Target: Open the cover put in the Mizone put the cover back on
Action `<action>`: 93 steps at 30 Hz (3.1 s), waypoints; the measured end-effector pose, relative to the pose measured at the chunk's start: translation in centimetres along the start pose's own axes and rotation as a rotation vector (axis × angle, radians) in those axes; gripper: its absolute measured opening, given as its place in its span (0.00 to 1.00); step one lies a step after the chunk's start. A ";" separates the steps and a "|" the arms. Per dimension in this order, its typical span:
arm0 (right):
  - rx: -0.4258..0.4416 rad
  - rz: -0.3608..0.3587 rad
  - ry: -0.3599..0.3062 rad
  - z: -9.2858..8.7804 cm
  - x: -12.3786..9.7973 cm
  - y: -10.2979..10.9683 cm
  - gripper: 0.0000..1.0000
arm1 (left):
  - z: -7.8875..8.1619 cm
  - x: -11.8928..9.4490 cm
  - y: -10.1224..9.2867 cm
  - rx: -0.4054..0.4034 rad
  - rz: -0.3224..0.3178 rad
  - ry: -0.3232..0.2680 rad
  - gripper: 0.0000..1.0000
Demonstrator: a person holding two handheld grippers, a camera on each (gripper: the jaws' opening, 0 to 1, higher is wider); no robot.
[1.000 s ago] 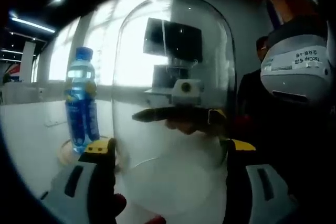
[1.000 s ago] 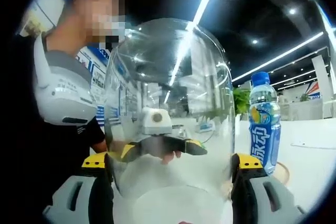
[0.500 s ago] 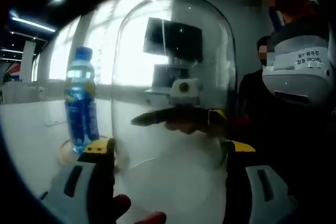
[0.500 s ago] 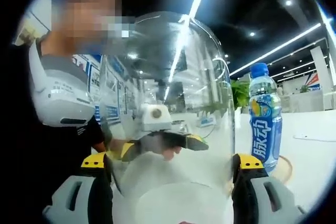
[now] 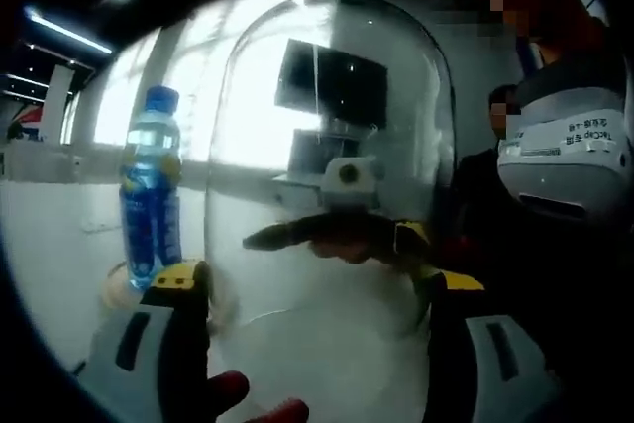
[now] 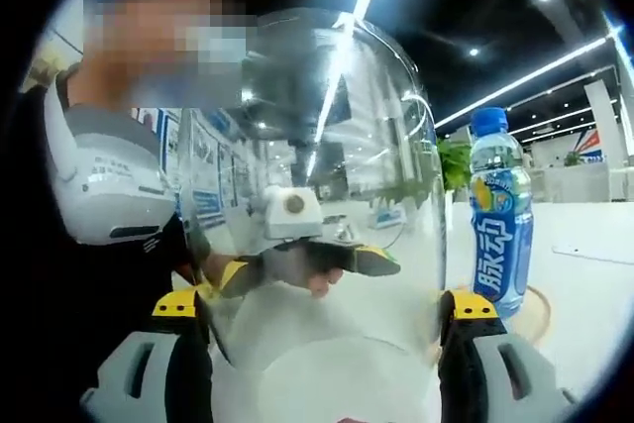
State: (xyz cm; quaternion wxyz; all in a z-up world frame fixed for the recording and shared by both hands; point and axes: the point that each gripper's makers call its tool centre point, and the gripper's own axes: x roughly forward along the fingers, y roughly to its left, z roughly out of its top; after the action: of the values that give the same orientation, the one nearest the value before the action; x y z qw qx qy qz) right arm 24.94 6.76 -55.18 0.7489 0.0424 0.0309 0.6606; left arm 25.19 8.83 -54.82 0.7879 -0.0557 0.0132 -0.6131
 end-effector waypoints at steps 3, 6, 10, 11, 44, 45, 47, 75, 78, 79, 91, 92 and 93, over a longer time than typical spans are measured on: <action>-0.004 0.001 -0.018 0.1 0.0 0.1 0.90 | 0.1 0.1 -0.1 0.002 0.002 0.002 0.81; -0.007 0.008 -0.025 0.2 0.1 0.1 0.90 | 0.2 0.1 -0.3 0.011 0.006 -0.003 0.81; -0.013 0.010 -0.021 0.3 0.1 0.4 0.90 | 0.4 0.2 -0.3 0.021 0.007 0.000 0.81; -0.015 0.008 -0.017 0.3 0.1 0.6 0.90 | 0.4 0.2 -0.4 0.020 0.005 0.001 0.81; -0.062 0.019 0.012 0.0 0.6 0.8 0.90 | 0.7 0.7 -0.5 -0.037 -0.018 -0.021 0.85; -0.063 0.021 0.006 0.1 0.6 0.8 0.90 | 0.7 0.7 -0.5 -0.036 -0.017 -0.018 0.85; -0.064 0.025 0.007 0.1 0.7 0.9 0.90 | 0.7 0.8 -0.6 -0.036 -0.018 -0.003 0.85; -0.015 0.052 -0.035 5.6 1.3 3.0 0.90 | 6.3 0.8 -2.3 -0.055 0.024 -0.025 0.85; -0.019 0.057 -0.050 6.4 1.2 3.1 0.90 | 7.2 0.8 -2.5 -0.043 0.031 -0.030 0.85; -0.023 0.056 -0.051 6.6 1.2 3.1 0.90 | 7.5 0.8 -2.5 -0.039 0.031 -0.035 0.85; -0.054 0.066 -0.055 10.4 1.4 3.0 0.90 | 10.8 0.9 -2.4 -0.012 0.037 -0.044 0.86; -0.052 0.066 -0.053 10.7 1.4 3.0 0.90 | 11.1 0.9 -2.4 -0.014 0.038 -0.048 0.86; -0.051 0.067 -0.054 10.9 1.5 2.9 0.90 | 11.4 0.9 -2.3 -0.014 0.039 -0.049 0.86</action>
State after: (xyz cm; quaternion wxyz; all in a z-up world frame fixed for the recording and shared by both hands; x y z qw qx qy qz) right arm 23.37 8.33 -44.01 0.7279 0.0420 -0.0079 0.6844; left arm 24.25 8.22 -43.20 0.7994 -0.0760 -0.0004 -0.5960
